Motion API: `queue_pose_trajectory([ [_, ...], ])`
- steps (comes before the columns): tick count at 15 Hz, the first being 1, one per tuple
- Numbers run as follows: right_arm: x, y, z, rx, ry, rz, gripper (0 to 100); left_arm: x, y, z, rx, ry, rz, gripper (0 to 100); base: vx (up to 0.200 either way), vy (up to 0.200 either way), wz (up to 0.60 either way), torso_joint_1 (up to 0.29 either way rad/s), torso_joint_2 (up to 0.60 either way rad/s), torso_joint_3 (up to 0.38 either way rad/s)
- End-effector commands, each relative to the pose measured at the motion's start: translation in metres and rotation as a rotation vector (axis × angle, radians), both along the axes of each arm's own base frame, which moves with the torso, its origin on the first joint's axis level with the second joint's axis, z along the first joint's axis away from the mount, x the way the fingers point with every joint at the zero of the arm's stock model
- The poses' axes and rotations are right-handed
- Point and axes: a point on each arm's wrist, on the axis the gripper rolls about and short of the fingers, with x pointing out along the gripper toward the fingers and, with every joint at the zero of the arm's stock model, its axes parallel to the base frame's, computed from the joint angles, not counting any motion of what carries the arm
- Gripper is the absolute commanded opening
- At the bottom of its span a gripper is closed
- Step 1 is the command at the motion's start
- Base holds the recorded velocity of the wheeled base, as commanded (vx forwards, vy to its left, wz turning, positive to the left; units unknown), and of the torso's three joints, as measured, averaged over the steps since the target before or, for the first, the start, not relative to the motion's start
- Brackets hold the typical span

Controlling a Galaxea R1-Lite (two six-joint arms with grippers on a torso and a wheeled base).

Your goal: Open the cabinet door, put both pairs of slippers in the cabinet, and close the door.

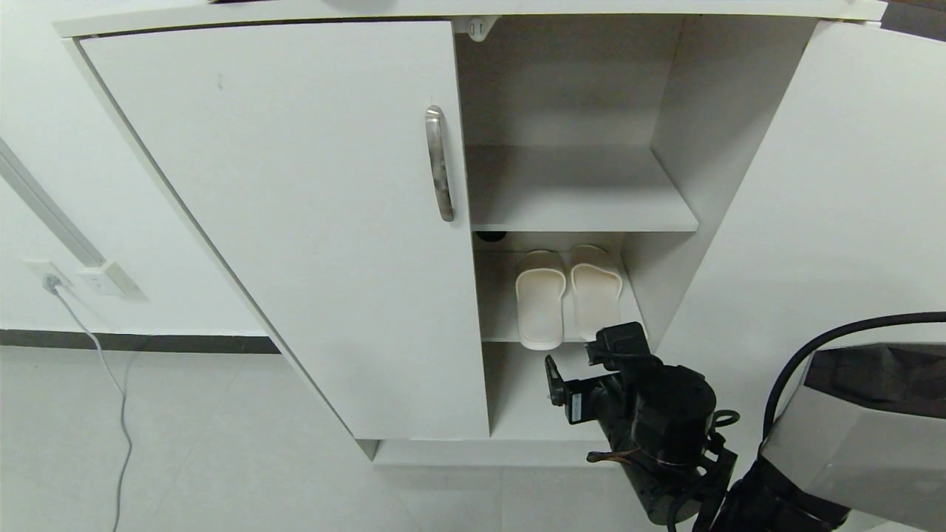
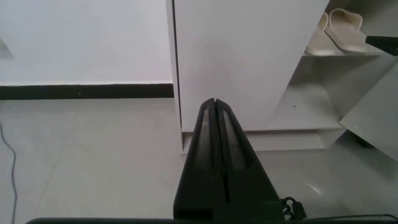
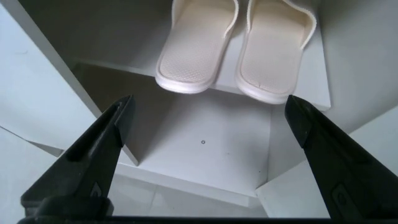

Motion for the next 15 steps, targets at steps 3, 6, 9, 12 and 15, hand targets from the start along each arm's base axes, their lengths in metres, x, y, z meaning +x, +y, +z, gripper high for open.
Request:
queue_pose_trajectory([
  [3, 0.0001, 0.0003, -0.0014, -0.005, 0.003, 0.000, 100, -0.0001, 0.0000, 0.0004, -0.001, -0.001, -0.001, 0, 0.000, 0.000, 0.00, 0.000, 0.00, 0.000],
  [6, 0.0002, 0.0004, -0.0020, -0.007, 0.004, 0.000, 100, 0.0001, 0.0000, 0.0000, -0.001, 0.002, -0.001, 0, 0.000, 0.000, 0.00, 0.000, 0.00, 0.000],
  [9, 0.0006, 0.0008, -0.0013, -0.003, 0.000, 0.000, 100, 0.0001, 0.0000, 0.0000, 0.000, 0.002, -0.001, 0, 0.000, 0.000, 0.00, 0.005, 0.00, 0.094],
  [12, 0.0012, 0.0014, -0.0010, -0.002, -0.002, 0.000, 100, 0.0000, -0.0001, 0.0003, 0.002, 0.002, -0.004, 0, 0.000, 0.000, 0.00, 0.001, 0.00, 0.193],
  [15, 0.0016, 0.0010, -0.0011, -0.004, -0.001, -0.002, 100, 0.0001, -0.0001, 0.0003, 0.002, 0.003, -0.004, 0, 0.000, 0.000, 0.00, 0.002, 0.00, 0.193],
])
